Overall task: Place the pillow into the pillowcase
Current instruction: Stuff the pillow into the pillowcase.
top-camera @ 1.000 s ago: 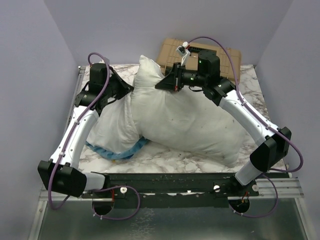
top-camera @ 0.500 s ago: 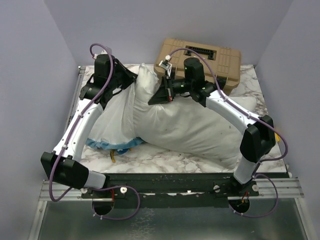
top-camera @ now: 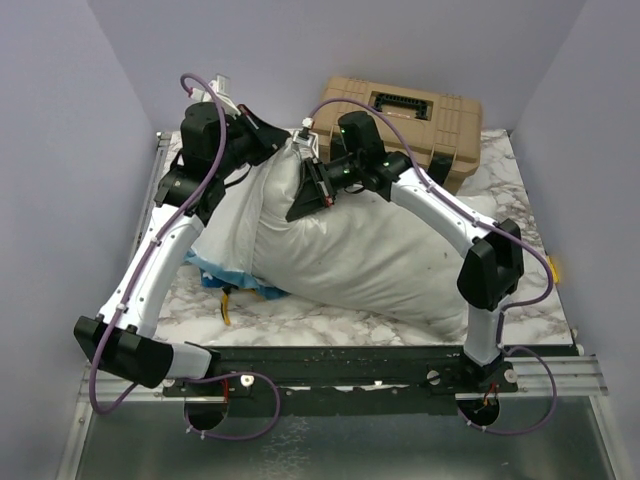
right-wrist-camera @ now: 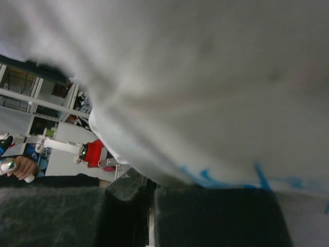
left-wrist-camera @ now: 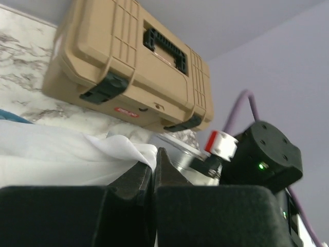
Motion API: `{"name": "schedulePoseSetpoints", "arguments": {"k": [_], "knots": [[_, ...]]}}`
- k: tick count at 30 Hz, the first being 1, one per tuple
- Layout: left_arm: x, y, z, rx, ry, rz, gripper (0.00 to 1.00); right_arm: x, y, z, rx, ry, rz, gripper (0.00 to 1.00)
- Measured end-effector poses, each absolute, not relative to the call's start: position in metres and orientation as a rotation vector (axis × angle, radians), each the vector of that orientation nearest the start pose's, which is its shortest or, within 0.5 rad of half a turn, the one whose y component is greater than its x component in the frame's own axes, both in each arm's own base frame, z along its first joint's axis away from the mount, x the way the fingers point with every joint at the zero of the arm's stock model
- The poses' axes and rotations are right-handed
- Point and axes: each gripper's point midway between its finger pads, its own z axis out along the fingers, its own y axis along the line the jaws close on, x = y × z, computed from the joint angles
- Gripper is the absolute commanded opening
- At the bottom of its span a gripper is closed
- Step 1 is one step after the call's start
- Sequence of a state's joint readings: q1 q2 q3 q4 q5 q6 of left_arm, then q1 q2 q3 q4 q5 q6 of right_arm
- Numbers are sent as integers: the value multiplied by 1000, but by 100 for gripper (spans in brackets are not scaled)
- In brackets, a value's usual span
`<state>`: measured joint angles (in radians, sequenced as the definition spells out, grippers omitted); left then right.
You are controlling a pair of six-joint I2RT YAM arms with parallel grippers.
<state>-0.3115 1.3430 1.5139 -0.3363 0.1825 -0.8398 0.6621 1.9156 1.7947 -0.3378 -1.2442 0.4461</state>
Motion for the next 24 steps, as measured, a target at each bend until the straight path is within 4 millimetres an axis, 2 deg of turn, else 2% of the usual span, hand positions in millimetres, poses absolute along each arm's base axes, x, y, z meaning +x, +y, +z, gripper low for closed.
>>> {"name": "schedulePoseSetpoints", "arguments": {"k": [2,7,12,14,20,22,23,24], "knots": [[379,-200,405,-297,1818,-1003,0,247,411,306,-1115,1943,1913,0],[376,-204,411,-259,1796,-996,0,256,417,301,-1081,2000,1929,0],[340,-239,414,-116,1813,-1082,0,263,424,299,-1020,2064,1967,0],[329,-244,412,-80,1811,-1093,0,264,425,303,-1003,2071,1985,0],[295,-229,398,-55,1775,-1060,0,273,425,310,-916,2102,2011,0],[286,-218,394,-77,1761,-1022,0,278,423,307,-880,2116,2002,0],[281,-210,390,-101,1750,-997,0,281,422,298,-846,2140,1991,0],[277,-203,386,-124,1745,-975,0,283,419,298,-828,2146,1983,3]]}}
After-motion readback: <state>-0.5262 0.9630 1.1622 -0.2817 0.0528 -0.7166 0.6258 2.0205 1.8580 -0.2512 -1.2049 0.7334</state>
